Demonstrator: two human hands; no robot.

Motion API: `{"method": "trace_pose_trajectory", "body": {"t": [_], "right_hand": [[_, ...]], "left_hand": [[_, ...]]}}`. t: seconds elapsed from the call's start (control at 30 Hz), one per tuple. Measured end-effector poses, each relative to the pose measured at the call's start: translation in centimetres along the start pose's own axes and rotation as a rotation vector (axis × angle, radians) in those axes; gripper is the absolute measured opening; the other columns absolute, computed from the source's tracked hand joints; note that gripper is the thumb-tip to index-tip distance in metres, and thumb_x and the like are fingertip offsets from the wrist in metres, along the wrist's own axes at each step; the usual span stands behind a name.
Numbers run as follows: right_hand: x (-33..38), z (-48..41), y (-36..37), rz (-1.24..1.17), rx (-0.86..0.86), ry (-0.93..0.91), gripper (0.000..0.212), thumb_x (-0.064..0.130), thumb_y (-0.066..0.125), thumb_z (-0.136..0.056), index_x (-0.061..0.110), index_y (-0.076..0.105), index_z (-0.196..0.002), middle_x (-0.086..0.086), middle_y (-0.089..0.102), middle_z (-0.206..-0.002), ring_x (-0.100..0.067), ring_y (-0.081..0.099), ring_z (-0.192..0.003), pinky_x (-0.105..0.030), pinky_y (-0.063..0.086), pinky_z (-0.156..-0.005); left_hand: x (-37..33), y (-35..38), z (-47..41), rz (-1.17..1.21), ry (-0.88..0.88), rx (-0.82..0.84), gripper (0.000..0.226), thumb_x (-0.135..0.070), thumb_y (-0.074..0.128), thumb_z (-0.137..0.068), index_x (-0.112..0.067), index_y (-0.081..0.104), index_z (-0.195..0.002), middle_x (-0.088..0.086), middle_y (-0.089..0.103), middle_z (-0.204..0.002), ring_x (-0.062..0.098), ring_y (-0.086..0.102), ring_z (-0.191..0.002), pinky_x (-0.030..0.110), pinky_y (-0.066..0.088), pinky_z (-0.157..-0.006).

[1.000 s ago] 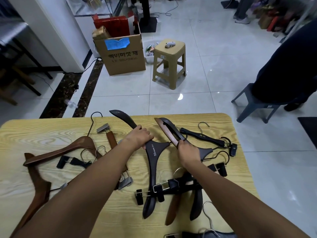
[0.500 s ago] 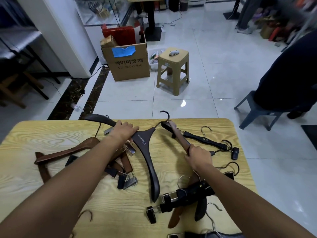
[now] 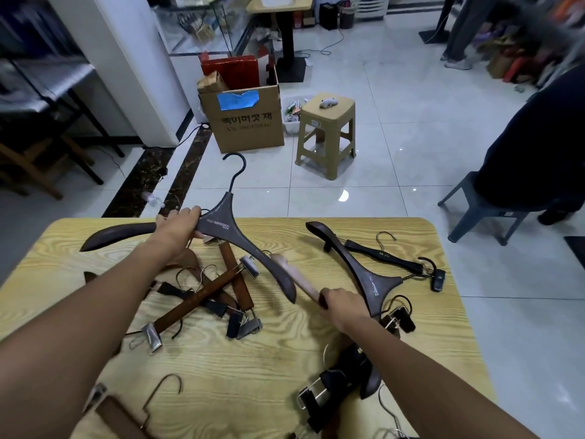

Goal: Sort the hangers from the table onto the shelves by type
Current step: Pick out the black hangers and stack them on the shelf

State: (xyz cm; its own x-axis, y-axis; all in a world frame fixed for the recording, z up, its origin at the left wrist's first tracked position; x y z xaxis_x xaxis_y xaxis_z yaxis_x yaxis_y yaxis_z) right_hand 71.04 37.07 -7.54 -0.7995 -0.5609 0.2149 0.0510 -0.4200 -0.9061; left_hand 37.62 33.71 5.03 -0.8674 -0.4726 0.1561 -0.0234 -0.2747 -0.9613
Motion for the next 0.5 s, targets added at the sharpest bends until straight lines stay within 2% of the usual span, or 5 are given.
{"method": "trace_pose_trajectory", "body": {"t": [0.1,0.27,0.37,0.5], "right_hand": [[1.6,0.5,1.3,0.040,0.050,-0.048,0.022,0.022,0.046,-0.095,0.015,0.054,-0.114,-0.011,0.062,-0.111,-0.032,0.062,-0.100,-0.034,0.037,-0.070],[2.7,1.9,3.9,-0.013,0.116,-0.104,0.022,0.016,0.048,-0.094,0.016,0.057,-0.115,-0.008,0.060,-0.115,-0.030,0.057,-0.109,-0.037,0.045,-0.080],[2.2,2.2,4.1,-0.038,0.092,-0.109,0.029,0.017,0.049,-0.096,0.016,0.055,-0.124,-0.009,0.053,-0.120,-0.029,0.053,-0.113,-0.038,0.046,-0.087],[0.9,2.4,2.2,-0.019,-0.025,-0.119,0.034,0.028,0.046,-0.098,0.013,0.056,-0.127,-0.011,0.052,-0.120,-0.030,0.049,-0.113,-0.036,0.041,-0.092]], "left_hand": [[-1.0,0.0,0.5,0.098,0.014,-0.017,0.048,-0.014,0.077,-0.075,-0.018,0.039,-0.104,0.003,0.056,-0.114,0.029,0.047,-0.113,0.046,0.033,-0.091],[-3.9,0.3,1.2,0.164,0.056,-0.017,0.042,-0.013,0.071,-0.082,-0.011,0.043,-0.113,0.005,0.059,-0.117,0.031,0.047,-0.117,0.044,0.031,-0.098],[-4.9,1.1,1.3,0.198,0.076,-0.030,0.025,-0.014,0.058,-0.092,-0.011,0.045,-0.113,0.006,0.061,-0.117,0.031,0.046,-0.116,0.044,0.030,-0.100],[-5.6,2.0,1.1,0.215,0.090,-0.016,0.027,-0.020,0.056,-0.093,-0.013,0.045,-0.116,0.007,0.060,-0.117,0.031,0.048,-0.115,0.046,0.030,-0.097]]}}
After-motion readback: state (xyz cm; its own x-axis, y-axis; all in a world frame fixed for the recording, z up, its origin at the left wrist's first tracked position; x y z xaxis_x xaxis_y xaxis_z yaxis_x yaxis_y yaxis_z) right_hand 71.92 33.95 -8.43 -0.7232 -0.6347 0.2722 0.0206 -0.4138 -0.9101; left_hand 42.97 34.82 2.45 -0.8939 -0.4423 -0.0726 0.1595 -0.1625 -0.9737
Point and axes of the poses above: each hand's wrist, its own z-axis away from the middle knuckle, its own y-axis out of the palm, x = y × z, the point moved 7 cm from there along -z, towards the middle knuckle
